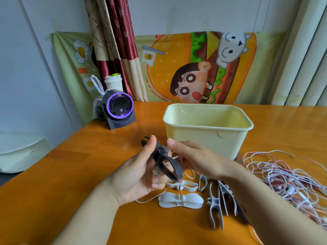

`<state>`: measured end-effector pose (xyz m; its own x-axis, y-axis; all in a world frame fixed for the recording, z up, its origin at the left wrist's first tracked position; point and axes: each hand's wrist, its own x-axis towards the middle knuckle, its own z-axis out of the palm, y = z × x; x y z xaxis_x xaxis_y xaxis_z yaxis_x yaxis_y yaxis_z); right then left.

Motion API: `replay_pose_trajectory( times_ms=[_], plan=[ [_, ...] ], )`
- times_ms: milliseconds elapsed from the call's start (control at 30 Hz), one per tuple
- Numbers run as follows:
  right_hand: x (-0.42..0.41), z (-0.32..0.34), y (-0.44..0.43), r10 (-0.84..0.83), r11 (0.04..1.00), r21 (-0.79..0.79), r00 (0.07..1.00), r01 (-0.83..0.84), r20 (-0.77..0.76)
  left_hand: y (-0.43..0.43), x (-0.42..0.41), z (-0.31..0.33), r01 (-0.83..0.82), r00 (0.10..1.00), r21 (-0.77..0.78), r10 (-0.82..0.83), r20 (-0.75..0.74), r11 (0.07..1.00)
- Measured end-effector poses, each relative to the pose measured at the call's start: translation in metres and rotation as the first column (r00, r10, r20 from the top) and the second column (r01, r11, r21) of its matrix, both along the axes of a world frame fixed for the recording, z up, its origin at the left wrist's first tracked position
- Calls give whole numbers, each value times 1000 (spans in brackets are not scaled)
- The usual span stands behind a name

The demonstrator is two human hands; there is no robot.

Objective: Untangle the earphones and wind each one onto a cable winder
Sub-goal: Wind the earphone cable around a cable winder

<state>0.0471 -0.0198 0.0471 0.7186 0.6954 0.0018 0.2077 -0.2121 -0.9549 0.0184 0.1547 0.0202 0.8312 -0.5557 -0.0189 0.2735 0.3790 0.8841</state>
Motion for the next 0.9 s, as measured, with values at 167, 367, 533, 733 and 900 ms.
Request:
replay_pose_trajectory(
  times_ms=[167,367,533,733,900],
  plan=[
    [6,16,-16,-47,948,-304,984,99,175,4,4,4,-221,970,200,237,-61,955],
    [20,15,-33,-136,857,-395,885,331,446,-5,18,-7,-574,803,305,595,31,760],
    [20,13,-44,-122,735,-544,868,404,481,-24,33,-12,-740,672,403,575,466,539],
    [16,24,-53,-61,724,-577,868,378,492,-55,47,-25,-785,585,273,523,620,556],
    [18,24,-56,-45,719,-578,856,386,515,-69,49,-35,-695,680,335,429,595,636]
  ],
)
